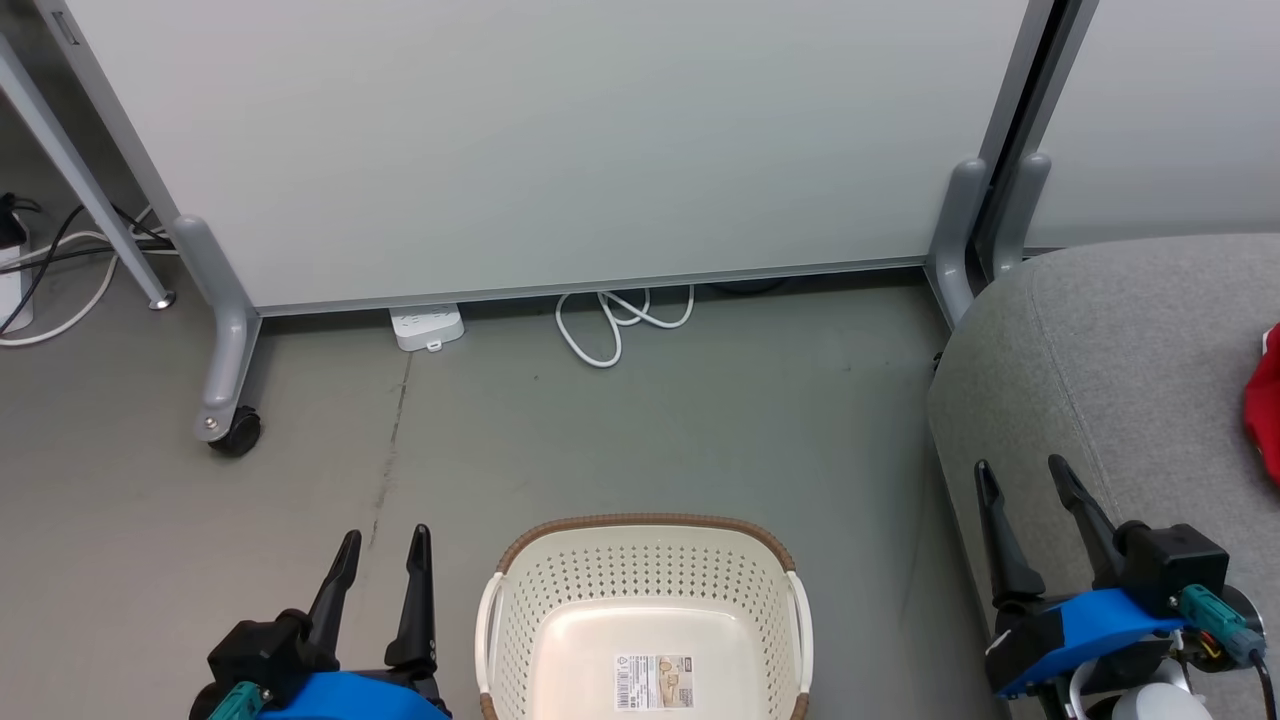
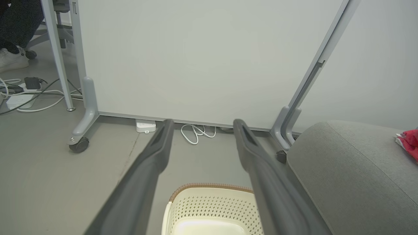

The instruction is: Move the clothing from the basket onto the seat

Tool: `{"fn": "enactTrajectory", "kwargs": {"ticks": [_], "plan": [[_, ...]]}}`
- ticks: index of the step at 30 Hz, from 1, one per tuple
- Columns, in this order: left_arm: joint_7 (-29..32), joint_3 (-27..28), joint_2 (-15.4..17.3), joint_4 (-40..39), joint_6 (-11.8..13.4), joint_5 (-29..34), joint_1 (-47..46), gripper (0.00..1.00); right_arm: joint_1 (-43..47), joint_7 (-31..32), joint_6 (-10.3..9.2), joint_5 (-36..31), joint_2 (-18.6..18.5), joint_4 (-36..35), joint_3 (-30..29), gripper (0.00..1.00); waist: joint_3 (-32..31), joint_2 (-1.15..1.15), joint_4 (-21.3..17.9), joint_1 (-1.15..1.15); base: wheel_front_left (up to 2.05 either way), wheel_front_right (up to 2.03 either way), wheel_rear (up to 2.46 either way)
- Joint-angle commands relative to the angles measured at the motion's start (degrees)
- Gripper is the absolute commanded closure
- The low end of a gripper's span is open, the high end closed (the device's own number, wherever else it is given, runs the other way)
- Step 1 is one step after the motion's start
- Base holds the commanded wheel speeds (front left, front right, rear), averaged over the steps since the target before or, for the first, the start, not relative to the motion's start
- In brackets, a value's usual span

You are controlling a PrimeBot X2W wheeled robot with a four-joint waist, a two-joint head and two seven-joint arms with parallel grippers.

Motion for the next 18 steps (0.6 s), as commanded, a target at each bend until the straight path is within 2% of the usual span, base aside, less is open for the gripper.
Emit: {"fn": "enactTrajectory", "kwargs": {"ticks": [1, 11, 12, 18], "plan": [[-0.2, 0.0, 0.3, 0.1, -0.1, 0.2, -0.1, 0.00, 0.7, 0.0, 0.01, 0.2, 0.1, -0.2, 0.0, 0.00, 0.0, 0.00, 0.0, 0.00, 0.00, 0.00, 0.00], [-0.2, -0.2, 0.5, 0.3, -0.1, 0.0, -0.4, 0.00, 0.9, 0.4, 0.01, 1.7, 0.1, 0.1, 0.6, 0.00, 0.2, 0.00, -0.2, 0.00, 0.00, 0.00, 0.00], [0.0, -0.2, 0.2, 0.2, 0.0, 0.0, 0.0, 1.00, 0.2, 0.3, 0.00, 1.6, 0.0, 0.0, 0.6, 1.00, 0.2, 0.00, -0.2, 0.00, 0.00, 0.00, 0.00], [0.3, -0.2, -0.6, 2.8, 0.0, -0.2, 1.6, 1.00, 1.0, 0.6, 0.00, 1.8, 0.3, 3.1, 0.6, 1.00, 0.2, 0.00, -0.3, 0.00, 0.00, 0.00, 0.00]]}}
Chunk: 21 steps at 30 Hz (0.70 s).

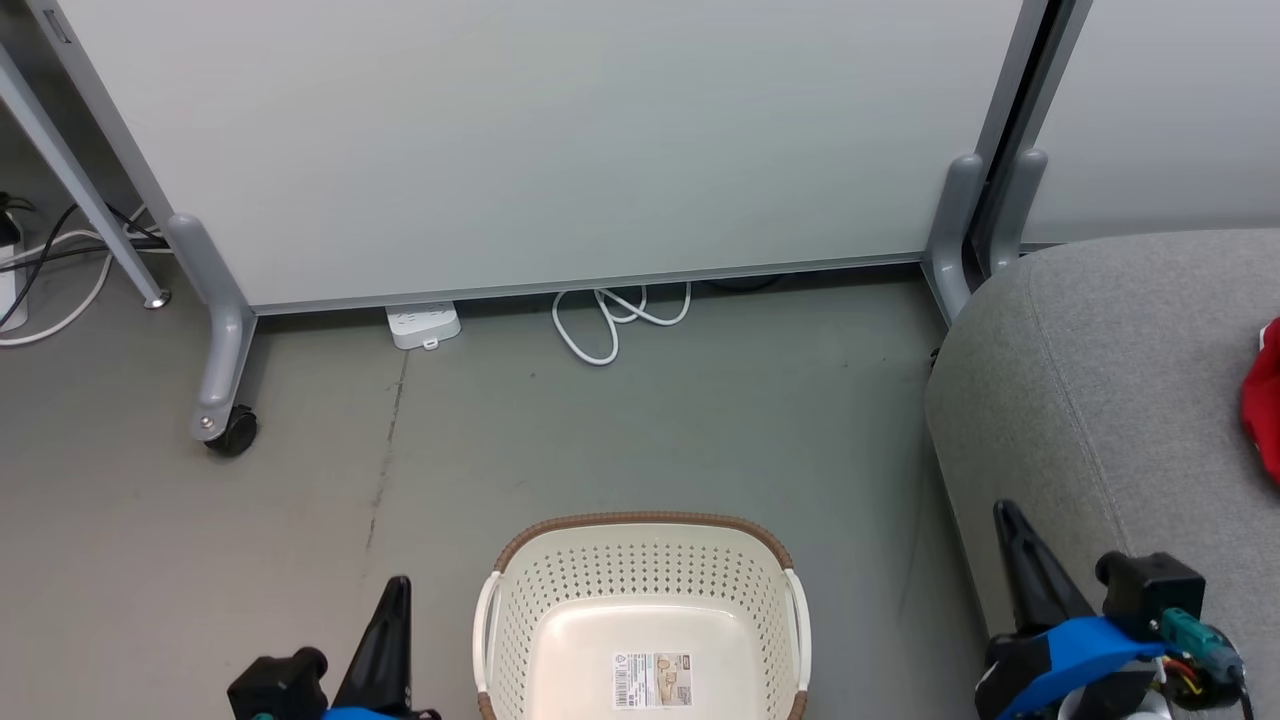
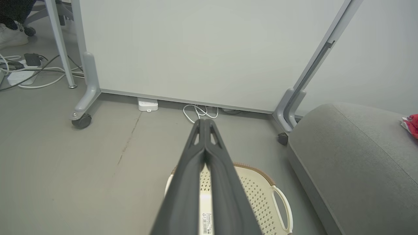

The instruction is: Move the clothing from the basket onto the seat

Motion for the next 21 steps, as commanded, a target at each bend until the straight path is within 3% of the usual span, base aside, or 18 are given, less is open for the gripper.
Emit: {"fn": "enactTrajectory", "kwargs": {"ticks": [1, 21], "plan": [[0.0, 0.0, 0.0, 0.3, 0.0, -0.1, 0.2, 1.00, 0.2, 0.0, 0.00, 0.1, 0.0, 0.2, 0.0, 1.00, 0.0, 0.00, 0.0, 0.00, 0.00, 0.00, 0.00], [4.7, 3.0, -0.2, -1.1, 0.0, -17.4, -1.3, 1.00, -0.1, 3.6, 0.00, 20.3, 0.0, -0.2, -0.9, 1.00, -0.2, 0.00, -0.9, 0.00, 0.00, 0.00, 0.00]]}}
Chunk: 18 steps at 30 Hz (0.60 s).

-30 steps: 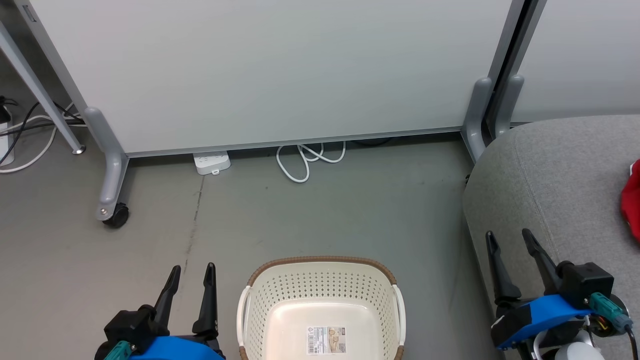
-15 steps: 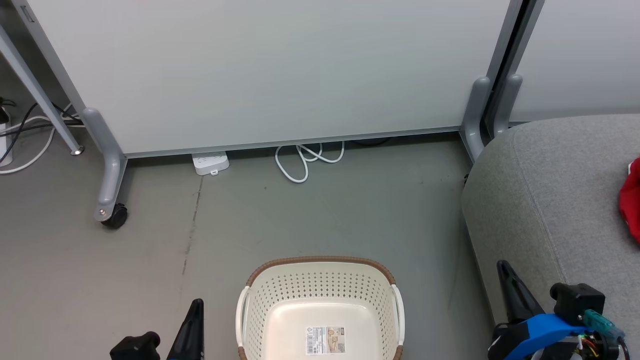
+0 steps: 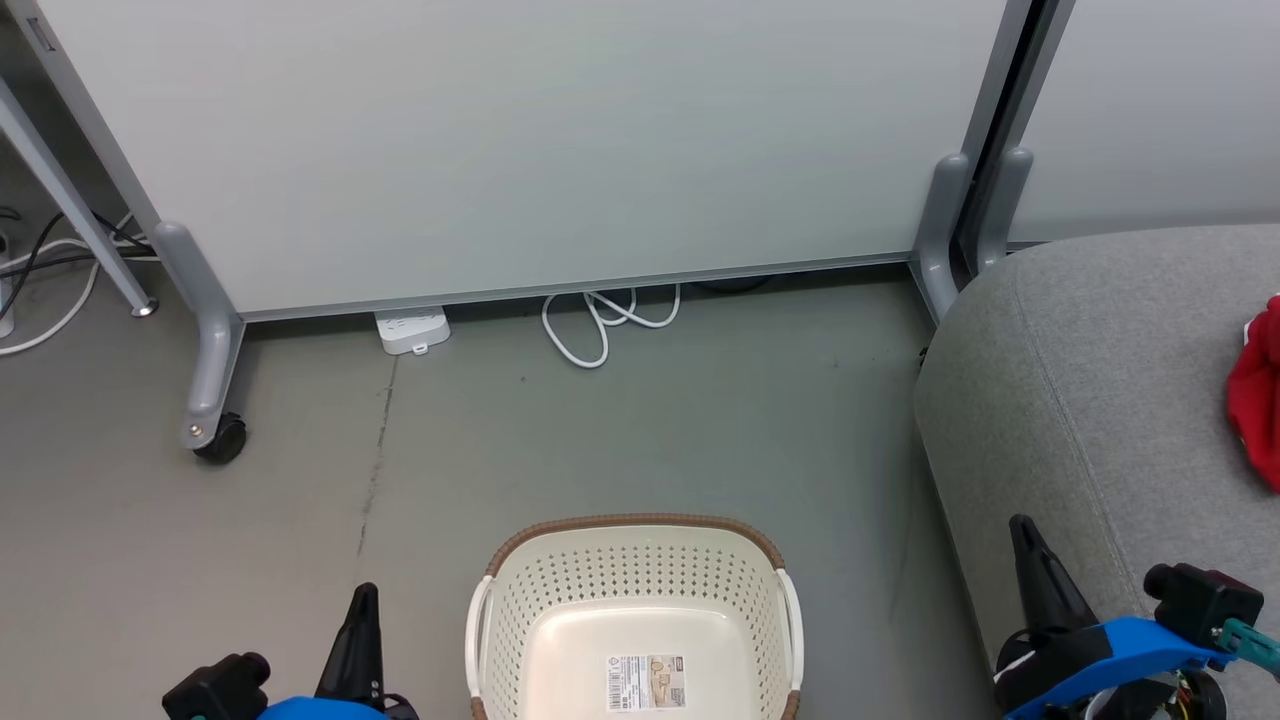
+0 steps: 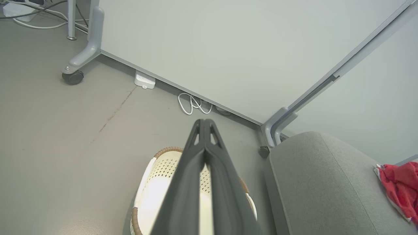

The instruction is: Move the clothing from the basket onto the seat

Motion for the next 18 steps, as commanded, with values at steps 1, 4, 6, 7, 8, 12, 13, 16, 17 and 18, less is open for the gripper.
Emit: {"fn": "enactTrajectory", "kwargs": {"ticks": [1, 4, 6, 7, 8, 12, 13, 16, 17, 18], "plan": [[0.5, 0.8, 0.0, -1.2, 0.0, -2.0, -1.8, 1.00, -1.0, 0.3, 0.01, 2.4, -0.2, -1.2, -0.2, 1.00, 0.0, 0.00, -0.1, 0.00, 0.00, 0.00, 0.00], [1.1, 1.2, 0.0, -1.5, 0.0, -4.4, -2.1, 1.00, -1.1, 0.8, 0.01, 5.2, -0.3, -1.4, -0.3, 1.00, 0.0, 0.00, -0.2, 0.00, 0.00, 0.00, 0.00], [1.6, 1.5, 0.0, -1.7, 0.0, -6.0, -2.3, 1.00, -1.2, 1.1, 0.01, 7.1, -0.3, -1.5, -0.4, 1.00, -0.1, 0.00, -0.3, 0.00, 0.00, 0.00, 0.00], [1.8, 1.6, 0.0, -1.8, 0.0, -6.7, -2.4, 1.00, -1.2, 1.3, 0.01, 8.0, -0.3, -1.6, -0.5, 1.00, -0.1, 0.00, -0.3, 0.00, 0.00, 0.00, 0.00], [2.0, 1.8, 0.0, -1.9, 0.0, -7.5, -2.4, 1.00, -1.2, 1.5, 0.01, 8.9, -0.3, -1.6, -0.5, 1.00, -0.1, 0.00, -0.4, 0.00, 0.00, 0.00, 0.00], [2.6, 2.2, -0.1, -2.2, 0.0, -9.8, -2.7, 1.00, -1.3, 1.9, 0.01, 11.6, -0.3, -1.8, -0.6, 1.00, -0.1, 0.00, -0.5, 0.00, 0.00, 0.00, 0.00], [2.8, 2.4, -0.1, -2.3, 0.0, -10.5, -2.7, 1.00, -1.3, 2.1, 0.01, 12.4, -0.3, -1.9, -0.7, 1.00, -0.1, 0.00, -0.6, 0.00, 0.00, 0.00, 0.00], [3.5, 2.8, -0.1, -2.6, -0.1, -12.6, -3.0, 1.00, -1.4, 2.5, 0.01, 14.9, -0.3, -2.1, -0.8, 1.00, -0.2, 0.00, -0.7, 0.00, 0.00, 0.00, 0.00], [3.6, 2.9, -0.1, -2.6, -0.1, -13.3, -3.1, 1.00, -1.5, 2.7, 0.01, 15.7, -0.3, -2.1, -0.8, 1.00, -0.2, 0.00, -0.8, 0.00, 0.00, 0.00, 0.00], [3.8, 3.0, -0.2, -2.7, -0.1, -14.0, -3.2, 1.00, -1.5, 2.8, 0.01, 16.6, -0.3, -2.2, -0.8, 1.00, -0.2, 0.00, -0.8, 0.00, 0.00, 0.00, 0.00]]}}
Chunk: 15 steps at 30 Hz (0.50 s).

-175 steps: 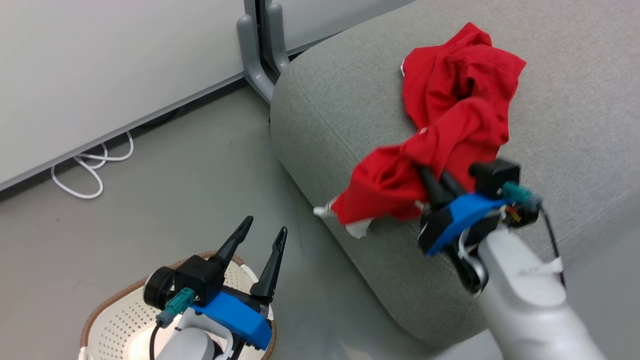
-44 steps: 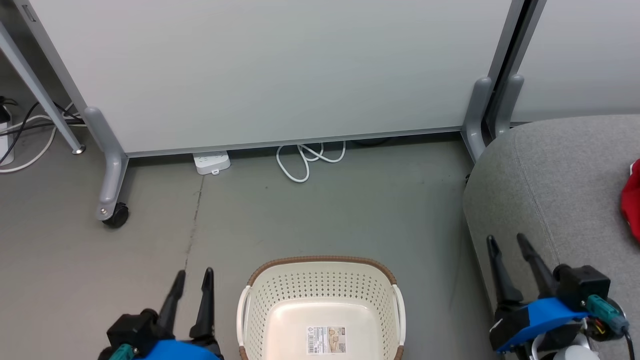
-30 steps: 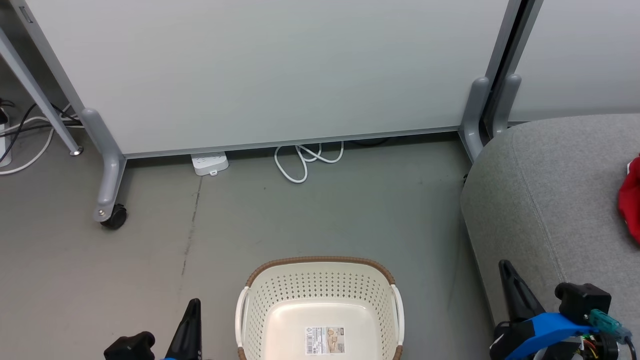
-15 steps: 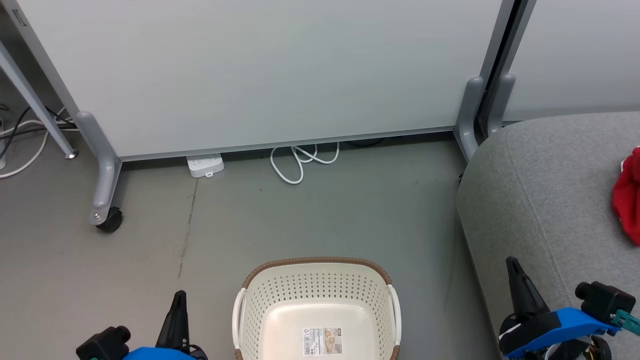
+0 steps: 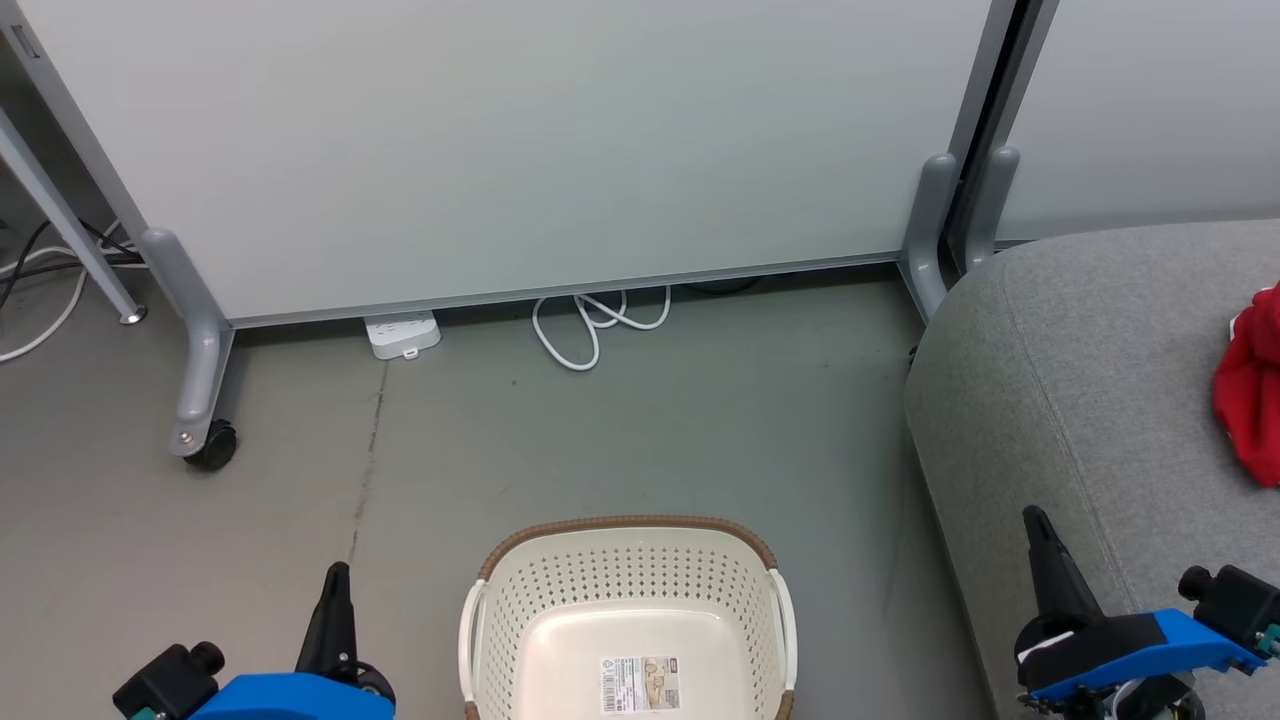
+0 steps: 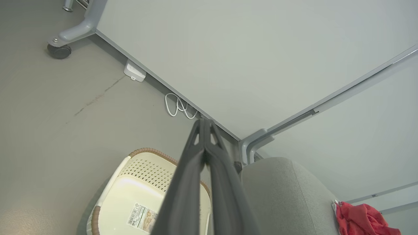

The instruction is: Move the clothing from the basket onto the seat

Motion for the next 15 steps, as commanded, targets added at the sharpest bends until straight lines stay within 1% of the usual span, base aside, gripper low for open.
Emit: {"fn": "enactTrajectory", "kwargs": {"ticks": [1, 15], "plan": [[0.4, 0.6, 0.0, -1.1, -0.1, -1.7, -1.9, 1.00, -1.3, 0.4, 0.01, 2.1, -0.3, -1.0, -0.2, 1.00, 0.0, 0.00, -0.1, 0.00, 0.00, 0.00, 0.00], [3.0, 2.4, -0.2, -2.2, -0.1, -10.5, -2.9, 1.00, -1.7, 2.3, 0.02, 12.6, -0.4, -1.7, -0.7, 1.00, -0.2, 0.00, -0.7, 0.00, 0.00, 0.00, 0.00]]}}
